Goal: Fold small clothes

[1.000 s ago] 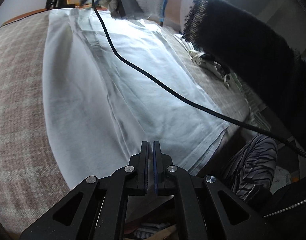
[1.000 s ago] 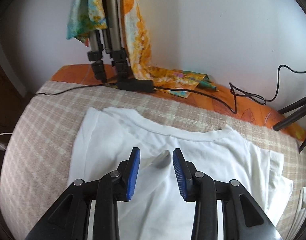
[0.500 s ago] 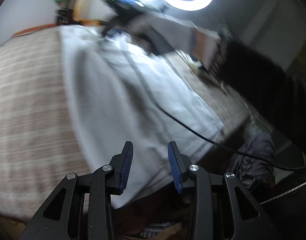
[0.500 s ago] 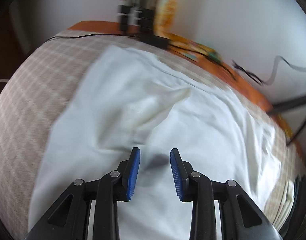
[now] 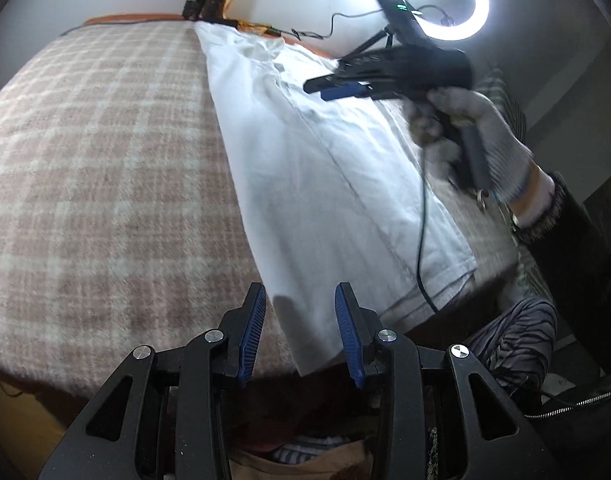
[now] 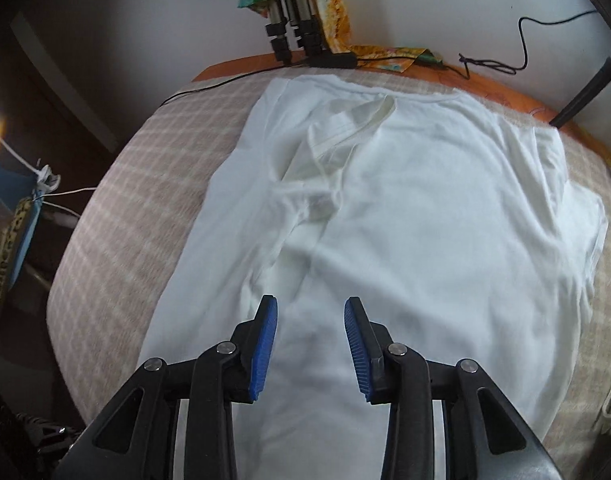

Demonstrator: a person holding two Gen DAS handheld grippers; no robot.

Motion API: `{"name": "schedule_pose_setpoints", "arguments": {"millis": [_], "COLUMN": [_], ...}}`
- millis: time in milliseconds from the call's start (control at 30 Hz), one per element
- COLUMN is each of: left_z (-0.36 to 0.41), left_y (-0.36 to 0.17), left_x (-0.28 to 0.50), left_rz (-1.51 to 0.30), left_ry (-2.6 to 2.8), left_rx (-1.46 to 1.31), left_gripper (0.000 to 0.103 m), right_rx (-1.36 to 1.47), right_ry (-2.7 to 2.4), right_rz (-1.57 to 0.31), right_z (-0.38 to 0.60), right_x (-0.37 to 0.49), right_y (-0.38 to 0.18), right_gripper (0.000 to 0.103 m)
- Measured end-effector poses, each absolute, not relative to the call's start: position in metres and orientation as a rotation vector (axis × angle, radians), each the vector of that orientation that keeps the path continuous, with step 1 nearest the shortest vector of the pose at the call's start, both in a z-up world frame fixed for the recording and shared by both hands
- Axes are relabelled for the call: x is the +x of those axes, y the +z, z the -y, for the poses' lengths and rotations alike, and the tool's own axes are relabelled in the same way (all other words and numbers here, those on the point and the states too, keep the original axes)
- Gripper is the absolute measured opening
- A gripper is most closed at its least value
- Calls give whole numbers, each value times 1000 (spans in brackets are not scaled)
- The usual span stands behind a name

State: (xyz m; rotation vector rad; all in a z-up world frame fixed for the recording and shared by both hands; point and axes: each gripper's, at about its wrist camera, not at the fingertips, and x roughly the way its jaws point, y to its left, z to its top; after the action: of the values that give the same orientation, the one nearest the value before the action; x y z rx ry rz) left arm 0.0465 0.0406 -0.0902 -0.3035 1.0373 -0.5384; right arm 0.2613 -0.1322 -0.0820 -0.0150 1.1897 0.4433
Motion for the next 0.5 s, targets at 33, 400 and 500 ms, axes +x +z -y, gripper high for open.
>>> {"name": "schedule_pose_setpoints", "arguments": {"millis": [33,400,500], "left_z": [-39,-26,-31], "left_y": [-91,-106,-110], "left_x": [46,42,45], "left_rz": [-1045,-1076,-1072], "left_ry": [-545,-570,-571], "left_rx": [-309,-298,-336], "left_gripper": [34,10,5], "right_rx": [0,143,147], "right_ry": [458,610,628], "right_rz": [-1204,-1328,-1332], "right_z": [134,149,148], "right_x": [249,132,121], "right_y": [-84,-112,-118], "right_gripper": [36,34,26]}}
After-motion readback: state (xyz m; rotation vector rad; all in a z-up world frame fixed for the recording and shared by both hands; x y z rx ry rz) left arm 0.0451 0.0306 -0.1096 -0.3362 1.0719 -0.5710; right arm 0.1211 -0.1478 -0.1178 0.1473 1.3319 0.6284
